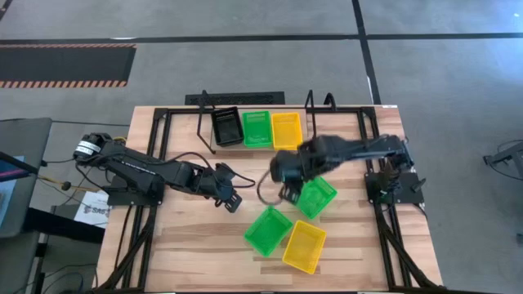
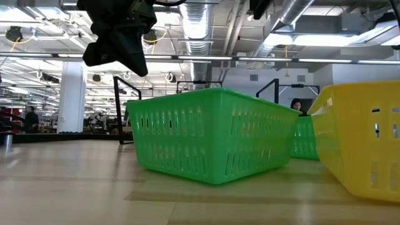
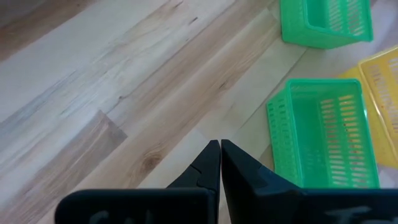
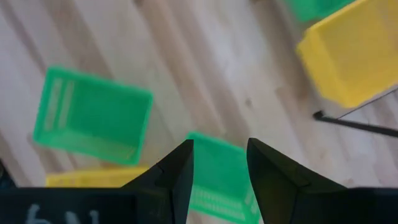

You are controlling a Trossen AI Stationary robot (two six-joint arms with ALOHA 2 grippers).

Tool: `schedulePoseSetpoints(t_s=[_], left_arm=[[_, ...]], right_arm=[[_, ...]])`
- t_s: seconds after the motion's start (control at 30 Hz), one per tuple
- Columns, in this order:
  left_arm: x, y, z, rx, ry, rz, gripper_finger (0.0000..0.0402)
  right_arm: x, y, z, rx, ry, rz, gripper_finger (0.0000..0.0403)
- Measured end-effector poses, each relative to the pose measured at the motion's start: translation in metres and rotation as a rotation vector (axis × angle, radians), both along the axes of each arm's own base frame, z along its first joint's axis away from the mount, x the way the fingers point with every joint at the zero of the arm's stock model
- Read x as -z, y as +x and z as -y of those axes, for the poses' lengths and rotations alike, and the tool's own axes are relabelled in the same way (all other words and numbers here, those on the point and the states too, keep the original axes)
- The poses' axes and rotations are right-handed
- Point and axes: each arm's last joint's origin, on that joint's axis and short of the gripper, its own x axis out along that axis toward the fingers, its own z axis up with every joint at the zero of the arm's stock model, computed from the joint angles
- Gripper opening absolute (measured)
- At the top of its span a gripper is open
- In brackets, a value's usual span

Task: Stack baskets on shelf by color
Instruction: Stack the top green bin on top of the green bin on the shelf

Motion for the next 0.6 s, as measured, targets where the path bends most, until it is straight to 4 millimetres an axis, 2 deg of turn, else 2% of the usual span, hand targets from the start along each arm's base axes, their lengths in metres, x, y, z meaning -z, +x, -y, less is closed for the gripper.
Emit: schedulePoseSetpoints(t_s=[0.13,0.37,0.6], left_arm=[[0.000,0.000,0.000,-0.019,0.004,0.005,0.0008],[-0.002,0.004,0.000,-0.050,-0.030,0.054,0.0051],[-0.007,0.009,0.003,-0.066,-0.101,0.125,0.0080]], right_arm=[[0.011,-0.005,-0.028,-0.081,-0.006,-0.043,0.0168],[0.046,-0.020,-0.072,-0.132,-0.031,-0.168,0.0165],[0.081,-0.038,-0.098,-0.120,-0.087,-0.275,0.0169]])
